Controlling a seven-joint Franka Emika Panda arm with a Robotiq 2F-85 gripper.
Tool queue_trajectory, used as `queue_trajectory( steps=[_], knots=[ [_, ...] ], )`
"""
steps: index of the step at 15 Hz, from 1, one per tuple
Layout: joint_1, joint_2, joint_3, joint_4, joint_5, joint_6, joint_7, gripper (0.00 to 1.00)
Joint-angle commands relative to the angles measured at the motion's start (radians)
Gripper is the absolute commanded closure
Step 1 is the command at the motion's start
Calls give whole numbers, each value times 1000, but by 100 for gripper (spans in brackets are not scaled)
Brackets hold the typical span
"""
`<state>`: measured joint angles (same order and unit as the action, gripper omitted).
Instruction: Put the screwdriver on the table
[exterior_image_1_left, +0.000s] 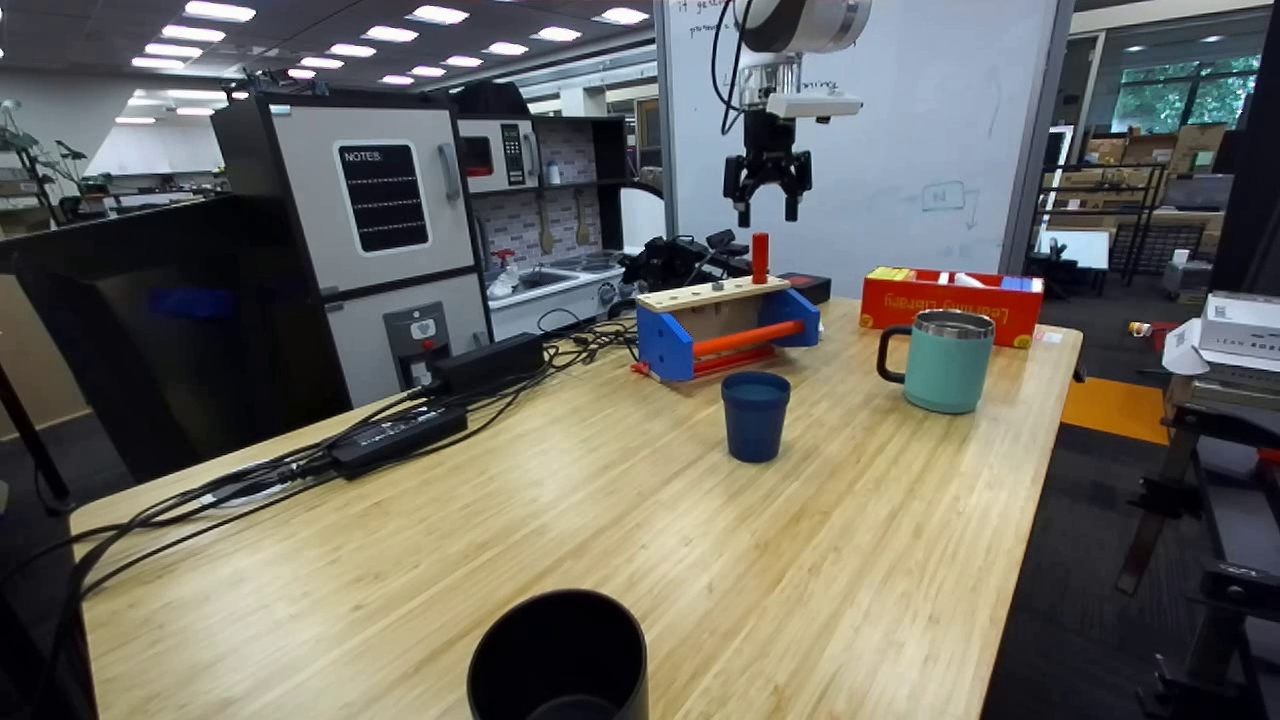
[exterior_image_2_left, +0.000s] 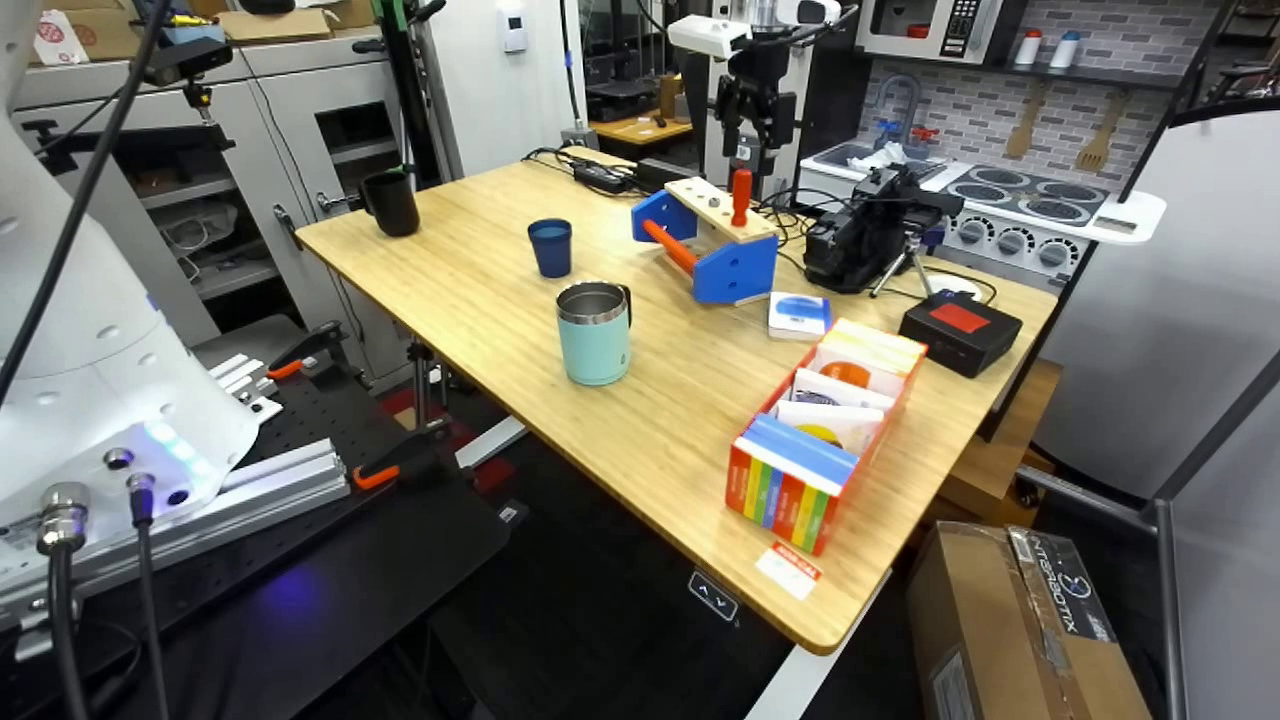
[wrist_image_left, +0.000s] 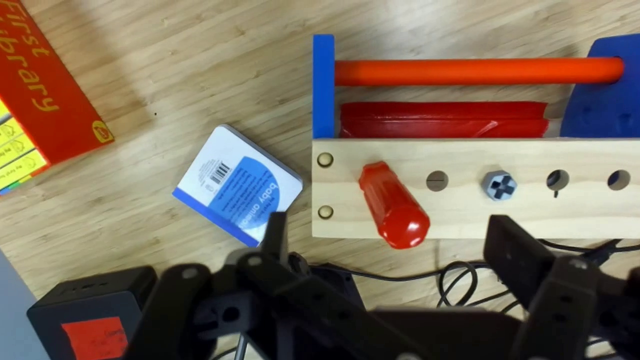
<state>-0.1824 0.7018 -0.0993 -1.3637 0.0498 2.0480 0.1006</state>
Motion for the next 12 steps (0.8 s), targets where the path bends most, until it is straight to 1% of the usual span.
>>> queue_trajectory(
  steps=[1, 8, 9, 10, 11, 12],
  knots=[
    [-6, 58, 3, 99, 23, -90, 13, 0],
    [-1, 104, 6, 157, 19, -152, 18, 0],
    [-3, 110, 7, 162, 20, -157, 18, 25],
    [-3, 114, 7, 166, 21, -163, 17, 28],
    [-4, 120, 7, 171, 21, -166, 17, 34],
    [-5, 125, 8, 175, 22, -168, 16, 42]
  ],
)
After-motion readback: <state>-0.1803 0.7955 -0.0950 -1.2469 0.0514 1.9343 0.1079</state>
